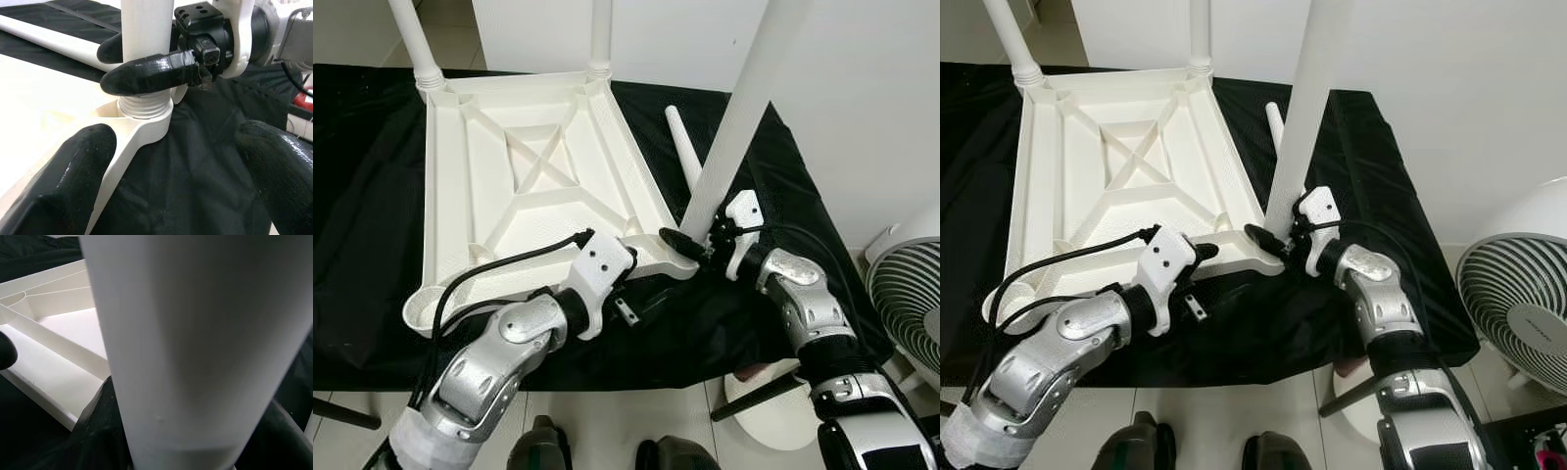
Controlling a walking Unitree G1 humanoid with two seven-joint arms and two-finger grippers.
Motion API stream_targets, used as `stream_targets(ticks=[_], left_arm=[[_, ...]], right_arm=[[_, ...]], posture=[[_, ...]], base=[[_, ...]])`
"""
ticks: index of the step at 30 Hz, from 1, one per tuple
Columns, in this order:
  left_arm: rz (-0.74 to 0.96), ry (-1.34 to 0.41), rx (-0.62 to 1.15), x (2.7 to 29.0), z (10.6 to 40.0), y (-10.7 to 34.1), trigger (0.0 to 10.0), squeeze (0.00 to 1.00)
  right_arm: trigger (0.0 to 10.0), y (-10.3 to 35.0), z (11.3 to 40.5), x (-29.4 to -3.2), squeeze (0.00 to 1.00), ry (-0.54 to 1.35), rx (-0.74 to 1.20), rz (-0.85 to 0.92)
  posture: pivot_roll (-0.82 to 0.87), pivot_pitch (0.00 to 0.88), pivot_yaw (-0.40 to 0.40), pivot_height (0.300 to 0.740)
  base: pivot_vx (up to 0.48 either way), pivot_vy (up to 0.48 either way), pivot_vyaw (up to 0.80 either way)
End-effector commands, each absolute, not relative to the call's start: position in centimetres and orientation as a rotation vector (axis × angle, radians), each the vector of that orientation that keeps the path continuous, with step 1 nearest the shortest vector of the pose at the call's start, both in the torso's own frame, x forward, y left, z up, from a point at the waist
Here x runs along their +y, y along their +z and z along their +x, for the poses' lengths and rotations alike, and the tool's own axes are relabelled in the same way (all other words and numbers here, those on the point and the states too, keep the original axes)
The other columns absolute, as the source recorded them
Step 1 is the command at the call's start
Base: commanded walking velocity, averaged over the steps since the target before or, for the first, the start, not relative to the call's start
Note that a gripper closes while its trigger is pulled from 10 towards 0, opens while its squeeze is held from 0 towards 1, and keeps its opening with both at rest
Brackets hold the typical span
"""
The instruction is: Building children table
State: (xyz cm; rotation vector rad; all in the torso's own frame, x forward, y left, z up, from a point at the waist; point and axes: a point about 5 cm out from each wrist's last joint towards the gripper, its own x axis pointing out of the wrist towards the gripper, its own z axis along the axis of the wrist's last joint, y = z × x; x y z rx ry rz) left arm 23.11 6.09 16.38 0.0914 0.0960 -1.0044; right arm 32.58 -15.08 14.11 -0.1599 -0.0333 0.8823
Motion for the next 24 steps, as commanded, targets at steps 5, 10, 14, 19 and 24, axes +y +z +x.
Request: stream_targets(ticks=[5, 10, 14, 19, 24], left_arm=[[0.046, -1.020, 0.135, 6.2, 23.1, 16.3, 10.0, 0.00], [0.042, -0.995, 0.131, 6.3, 23.1, 16.5, 10.0, 0.00], [0.056, -0.983, 0.127, 6.5, 23.3, 16.6, 10.0, 0.00], [0.055, -0.974, 0.121, 6.6, 23.2, 16.7, 10.0, 0.00], [0.022, -0.961, 0.115, 6.5, 23.2, 16.8, 10.0, 0.00]], right_arm=[[10.0, 13.7, 32.6, -15.7, 0.00, 0.842, -0.022, -0.142], [10.0, 13.5, 32.8, -15.7, 0.00, 0.689, -0.023, -0.100], [10.0, 13.5, 33.0, -15.4, 0.00, 0.563, -0.032, -0.075], [10.0, 13.2, 32.2, -13.6, 0.00, 0.317, -0.049, 0.010], [10.0, 12.6, 31.1, -12.5, 0.00, 0.127, -0.036, 0.043]], posture=[[-0.01, 0.056, -0.020, 0.740], [0.00, 0.058, -0.025, 0.740], [0.00, 0.059, -0.030, 0.740], [0.00, 0.054, -0.024, 0.740], [0.00, 0.051, -0.024, 0.740]], base=[[0.000, 0.000, 0.00], [0.000, 0.000, 0.00], [0.000, 0.000, 0.00], [0.000, 0.000, 0.00], [0.000, 0.000, 0.00]])
